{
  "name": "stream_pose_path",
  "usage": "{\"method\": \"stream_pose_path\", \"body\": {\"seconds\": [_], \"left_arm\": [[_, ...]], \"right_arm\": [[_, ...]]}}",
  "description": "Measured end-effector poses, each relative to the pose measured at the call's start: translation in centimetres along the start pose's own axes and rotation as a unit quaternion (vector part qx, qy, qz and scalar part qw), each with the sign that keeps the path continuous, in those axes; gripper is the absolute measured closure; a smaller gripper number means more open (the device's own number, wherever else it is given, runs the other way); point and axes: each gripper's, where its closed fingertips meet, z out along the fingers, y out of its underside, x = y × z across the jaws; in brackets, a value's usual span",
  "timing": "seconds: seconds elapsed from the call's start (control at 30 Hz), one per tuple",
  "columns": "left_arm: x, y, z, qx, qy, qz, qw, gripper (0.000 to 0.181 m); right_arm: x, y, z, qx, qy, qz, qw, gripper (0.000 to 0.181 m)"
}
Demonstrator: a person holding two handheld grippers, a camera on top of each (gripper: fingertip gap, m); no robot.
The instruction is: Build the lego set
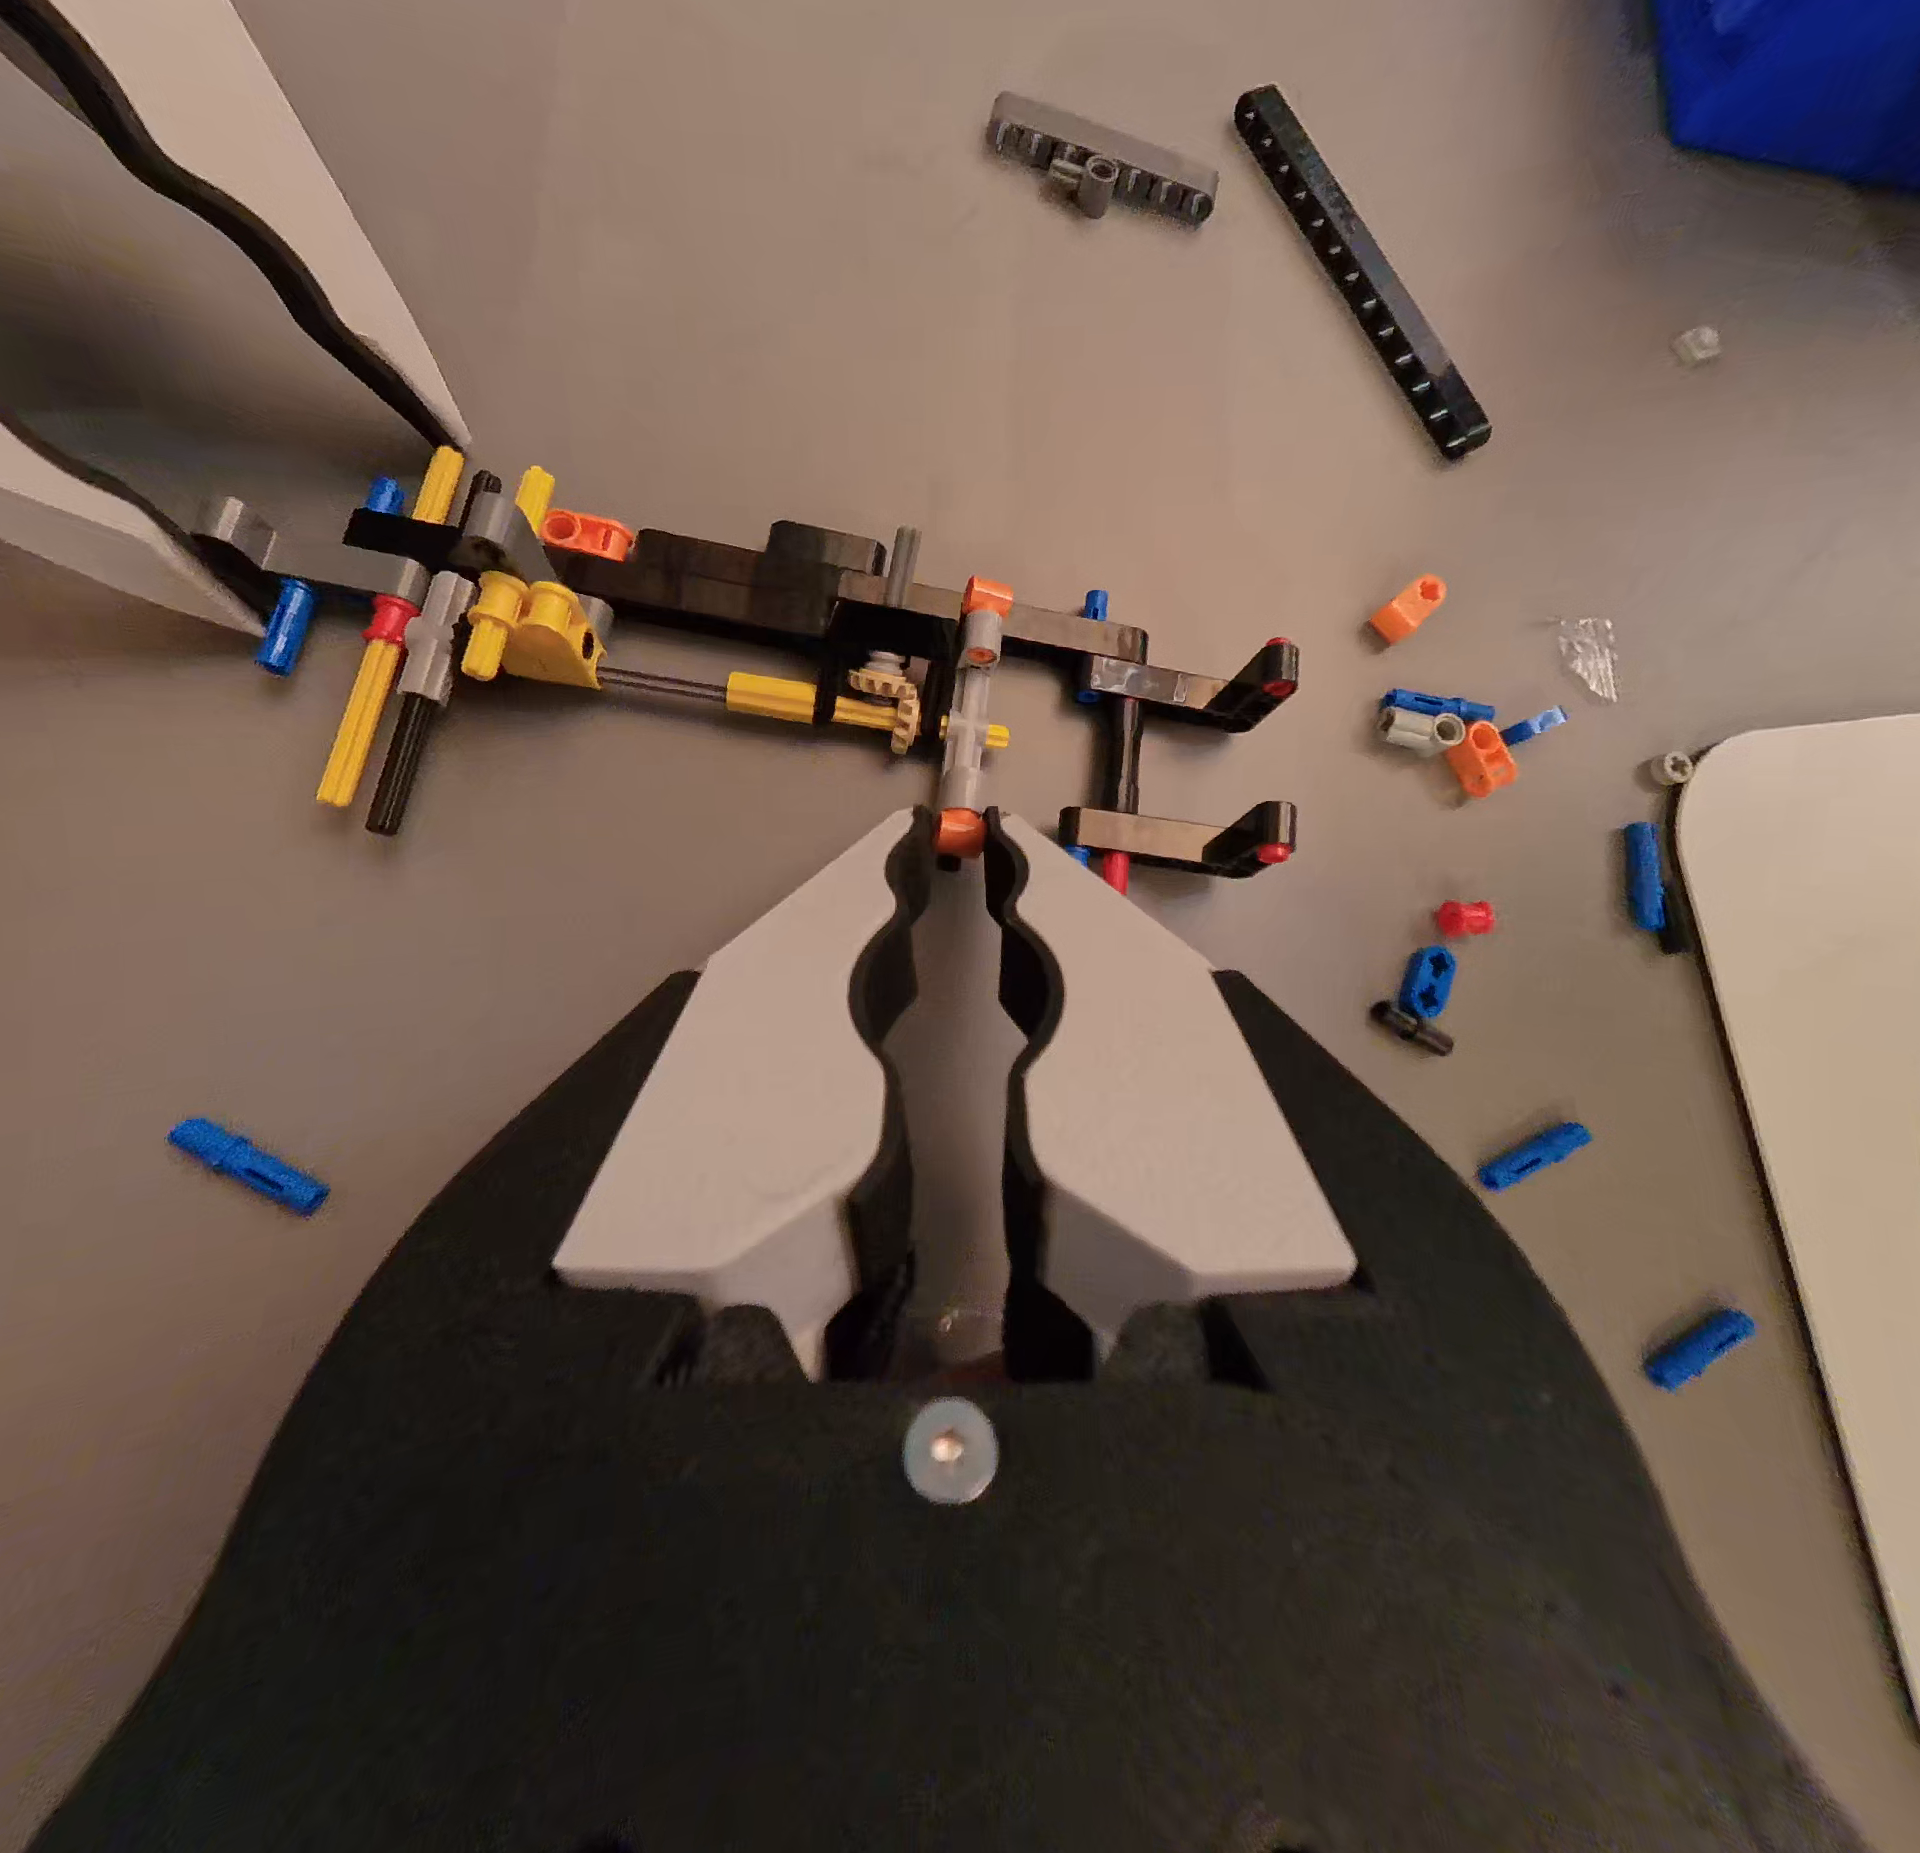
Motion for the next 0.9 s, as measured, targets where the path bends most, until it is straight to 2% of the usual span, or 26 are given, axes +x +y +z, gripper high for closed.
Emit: {"method": "stream_pose_path", "body": {"seconds": [0.03, 0.13, 0.33, 0.43, 0.63, 0.9], "left_arm": [[-0.3, 0.0, 0.0, -0.001, -0.003, 0.002, 1.000, 0.141], [-1.0, 0.3, -0.2, -0.007, -0.010, 0.006, 1.000, 0.152], [-1.4, 0.5, -0.3, -0.007, -0.005, 0.003, 1.000, 0.140], [-1.1, 0.5, -0.3, -0.005, -0.005, 0.005, 1.000, 0.139], [-2.1, 0.7, -0.4, -0.014, -0.016, -0.001, 1.000, 0.152], [-3.2, 0.6, -1.1, -0.003, -0.029, -0.012, 0.999, 0.121]], "right_arm": [[0.0, -0.1, 0.1, -0.001, 0.000, -0.001, 1.000, 0.174], [0.1, -0.1, 0.3, 0.000, -0.004, 0.003, 1.000, 0.171], [0.0, -0.2, -0.1, 0.009, -0.012, 0.016, 1.000, 0.160], [0.1, -0.4, -0.9, 0.018, -0.014, 0.021, 1.000, 0.158], [0.6, -0.6, -3.6, 0.056, -0.011, 0.019, 0.998, 0.158], [3.8, 0.4, -7.8, 0.117, 0.029, 0.035, 0.992, 0.152]]}}
